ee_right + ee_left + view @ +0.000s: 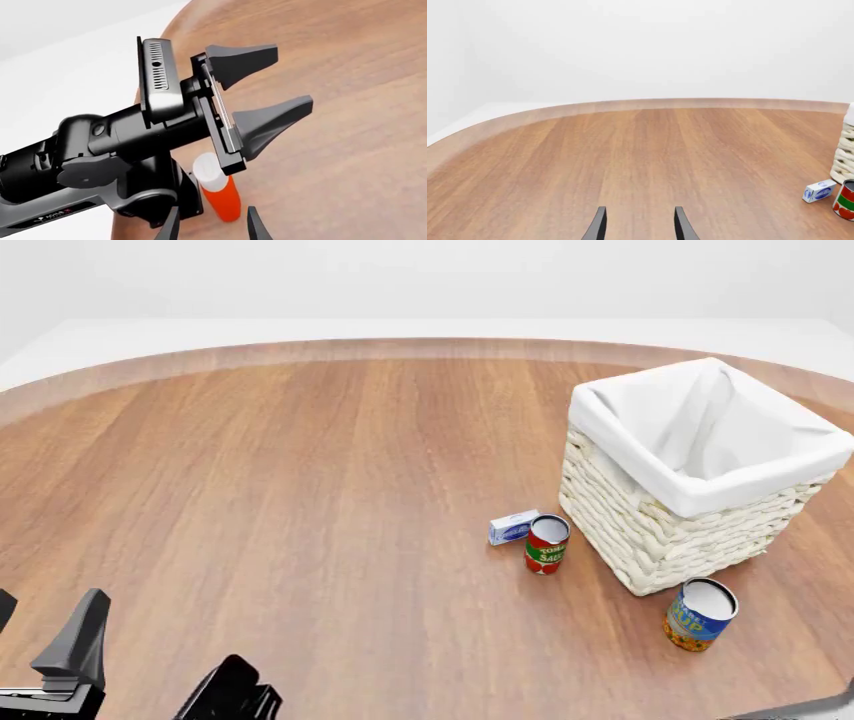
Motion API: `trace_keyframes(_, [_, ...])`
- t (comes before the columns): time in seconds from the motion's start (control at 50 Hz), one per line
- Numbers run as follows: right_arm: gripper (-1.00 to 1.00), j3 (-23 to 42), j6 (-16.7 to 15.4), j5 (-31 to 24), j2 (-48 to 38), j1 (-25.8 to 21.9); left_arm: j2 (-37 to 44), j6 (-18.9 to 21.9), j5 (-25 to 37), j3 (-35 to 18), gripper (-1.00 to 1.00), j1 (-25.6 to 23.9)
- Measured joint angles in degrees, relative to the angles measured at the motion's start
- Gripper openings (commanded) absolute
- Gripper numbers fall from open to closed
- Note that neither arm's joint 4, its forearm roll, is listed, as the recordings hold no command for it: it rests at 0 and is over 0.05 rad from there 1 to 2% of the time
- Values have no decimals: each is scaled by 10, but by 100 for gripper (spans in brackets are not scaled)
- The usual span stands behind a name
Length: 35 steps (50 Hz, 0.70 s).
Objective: Pick up the ketchup, and put it in the basket.
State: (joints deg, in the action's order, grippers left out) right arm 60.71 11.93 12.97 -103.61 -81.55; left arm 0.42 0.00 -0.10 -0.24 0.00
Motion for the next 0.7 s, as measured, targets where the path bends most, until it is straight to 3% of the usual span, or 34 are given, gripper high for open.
trace_keyframes(0.7, [100,42,3,-8,-56,1,0,0,0,0,100,0])
